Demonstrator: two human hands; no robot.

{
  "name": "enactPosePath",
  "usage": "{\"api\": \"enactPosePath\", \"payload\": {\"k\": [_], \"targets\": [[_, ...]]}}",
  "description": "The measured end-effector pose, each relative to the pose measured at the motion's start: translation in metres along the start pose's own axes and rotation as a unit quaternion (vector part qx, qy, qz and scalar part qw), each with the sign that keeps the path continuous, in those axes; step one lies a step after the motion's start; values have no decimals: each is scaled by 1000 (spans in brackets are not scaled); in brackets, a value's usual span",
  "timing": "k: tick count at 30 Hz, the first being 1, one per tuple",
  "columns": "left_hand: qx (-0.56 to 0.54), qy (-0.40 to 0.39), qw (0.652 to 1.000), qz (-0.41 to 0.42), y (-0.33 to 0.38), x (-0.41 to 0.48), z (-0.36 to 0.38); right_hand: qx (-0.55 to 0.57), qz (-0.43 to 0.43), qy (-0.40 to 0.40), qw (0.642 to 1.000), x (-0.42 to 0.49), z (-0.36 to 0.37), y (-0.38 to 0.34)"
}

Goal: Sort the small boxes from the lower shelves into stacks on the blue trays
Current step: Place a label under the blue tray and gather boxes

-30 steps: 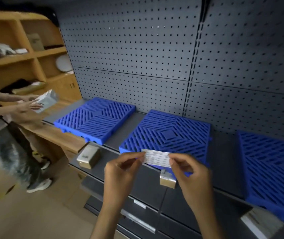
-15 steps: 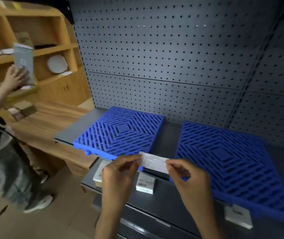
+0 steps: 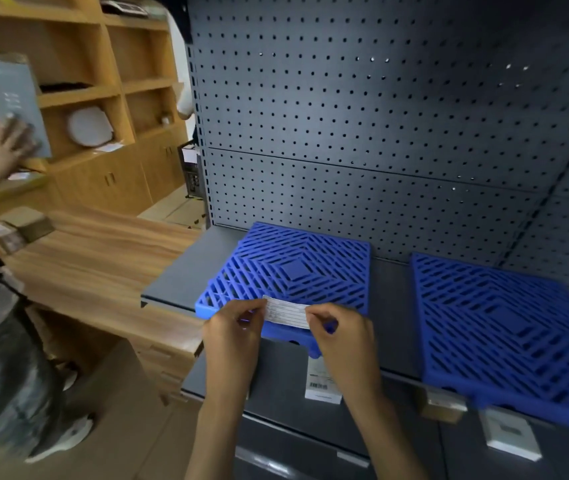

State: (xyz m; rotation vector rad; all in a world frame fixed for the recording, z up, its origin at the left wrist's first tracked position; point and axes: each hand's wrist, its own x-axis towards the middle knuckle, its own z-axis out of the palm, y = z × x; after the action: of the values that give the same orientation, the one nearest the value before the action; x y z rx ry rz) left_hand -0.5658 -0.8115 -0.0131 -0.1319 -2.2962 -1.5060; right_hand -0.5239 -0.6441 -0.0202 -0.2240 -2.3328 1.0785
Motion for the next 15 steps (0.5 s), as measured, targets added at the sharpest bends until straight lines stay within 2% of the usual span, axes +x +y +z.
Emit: {"api": "enactPosePath", "payload": {"k": [5,8,15], "targets": [[4,-25,1000,-1,-10,14,3,-135,-34,15,990,-1,16,2],[31,-35,999,12,-19,19,4,-177,-38,23,983,-2,24,4],[56,-60,996,30,-31,27,7,-140,-27,31,989,-2,30,9]]}}
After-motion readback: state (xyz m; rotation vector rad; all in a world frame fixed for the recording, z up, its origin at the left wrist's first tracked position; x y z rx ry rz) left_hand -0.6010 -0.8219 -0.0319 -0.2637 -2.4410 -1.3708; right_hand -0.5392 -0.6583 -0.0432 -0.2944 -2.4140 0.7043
